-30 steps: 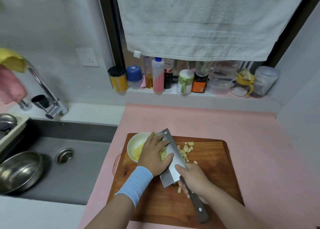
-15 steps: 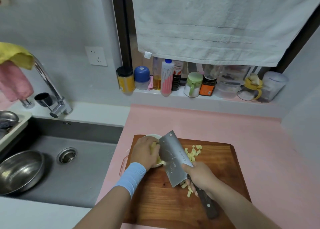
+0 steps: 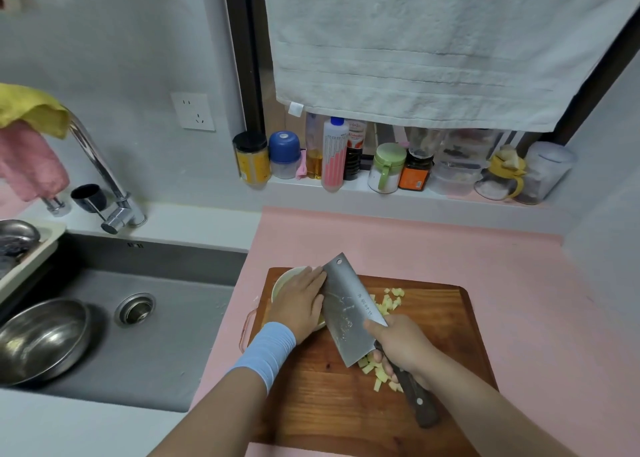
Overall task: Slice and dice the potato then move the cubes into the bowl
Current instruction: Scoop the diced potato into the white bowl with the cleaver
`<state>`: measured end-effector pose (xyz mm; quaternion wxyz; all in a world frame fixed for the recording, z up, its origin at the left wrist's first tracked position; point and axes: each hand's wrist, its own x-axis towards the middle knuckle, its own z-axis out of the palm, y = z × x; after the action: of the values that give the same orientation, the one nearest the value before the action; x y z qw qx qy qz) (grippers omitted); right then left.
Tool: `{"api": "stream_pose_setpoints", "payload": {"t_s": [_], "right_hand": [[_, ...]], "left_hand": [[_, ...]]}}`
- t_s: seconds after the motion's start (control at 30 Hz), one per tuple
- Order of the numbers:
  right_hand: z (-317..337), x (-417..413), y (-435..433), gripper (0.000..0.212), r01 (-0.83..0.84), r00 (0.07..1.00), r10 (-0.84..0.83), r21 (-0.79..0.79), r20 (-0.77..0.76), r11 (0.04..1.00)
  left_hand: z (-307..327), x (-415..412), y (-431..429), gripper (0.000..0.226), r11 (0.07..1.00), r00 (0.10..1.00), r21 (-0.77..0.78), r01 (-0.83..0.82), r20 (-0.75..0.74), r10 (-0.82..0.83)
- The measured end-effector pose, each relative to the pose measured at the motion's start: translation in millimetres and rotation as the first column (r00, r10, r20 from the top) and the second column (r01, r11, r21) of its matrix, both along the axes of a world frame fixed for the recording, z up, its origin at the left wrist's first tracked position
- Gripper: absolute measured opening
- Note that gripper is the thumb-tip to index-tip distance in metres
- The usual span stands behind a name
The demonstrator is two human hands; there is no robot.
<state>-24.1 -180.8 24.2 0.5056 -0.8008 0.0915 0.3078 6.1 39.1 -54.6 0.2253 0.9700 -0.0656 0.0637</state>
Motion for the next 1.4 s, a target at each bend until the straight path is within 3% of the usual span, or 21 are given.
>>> {"api": "stream_pose_setpoints", "payload": {"t_s": [0.13,0.27,0.37,0.43,0.6,0.7,0.8,0.9,1.0,1.1,1.2,1.27,1.4], "right_hand": [[-2,2,-15,0.023,0.003,0.999,-0.002,-0.024,0.041,1.0],[-3,6,-41,0.021,0.04,0.995,-0.038,-0.016,0.095,0.999],[-7,10,-68,0.02,0.079,0.986,-0.067,-0.075,0.156,0.994],[-15,13,-89,0.021,0.117,0.98,-0.093,-0.134,0.178,0.984],[-37,13,-139,0.023,0.199,0.97,-0.171,-0.161,0.173,0.967],[-48,11,-162,0.022,0.226,0.968,-0.205,-0.147,0.146,0.963],[-59,9,-180,0.023,0.239,0.968,-0.227,-0.119,0.109,0.964],[-69,8,-190,0.024,0.237,0.971,-0.232,-0.087,0.065,0.968],[-76,9,-191,0.024,0.23,0.973,-0.229,-0.047,0.042,0.972],[-82,13,-187,0.023,0.202,0.979,-0.202,-0.01,0.006,0.979],[-88,18,-183,0.021,0.148,0.989,-0.148,0.004,-0.021,0.989],[-91,20,-180,0.022,0.117,0.992,-0.116,0.009,-0.04,0.993],[-91,19,-170,0.021,0.033,0.999,-0.033,0.009,-0.043,0.999]], "left_hand": [[3,-4,0,0.049,0.959,0.983,0.233,-0.164,-0.043,0.178],[11,7,-25,0.042,0.98,0.978,0.036,-0.197,0.071,0.194],[14,22,-60,0.03,0.994,0.976,-0.063,-0.09,0.193,0.1],[12,31,-85,0.03,0.997,0.983,-0.071,-0.011,0.18,0.024],[-5,56,-137,0.042,0.989,0.98,-0.028,0.142,-0.137,-0.145],[-23,71,-155,0.059,0.971,0.934,0.116,0.208,-0.318,-0.162],[-36,77,-165,0.065,0.971,0.902,0.105,0.214,-0.404,-0.155],[-38,69,-168,0.054,0.987,0.926,-0.032,0.157,-0.344,-0.158],[-31,48,-165,0.056,0.976,0.949,-0.027,0.218,-0.226,-0.218],[-35,17,-164,0.08,0.956,0.956,0.042,0.291,-0.051,-0.288],[-49,-6,-166,0.105,0.942,0.956,0.163,0.293,-0.039,-0.291],[-55,-8,-168,0.102,0.948,0.972,0.216,0.233,-0.039,-0.23],[-49,7,-168,0.095,0.984,0.996,0.179,0.011,-0.084,0.004]]}}
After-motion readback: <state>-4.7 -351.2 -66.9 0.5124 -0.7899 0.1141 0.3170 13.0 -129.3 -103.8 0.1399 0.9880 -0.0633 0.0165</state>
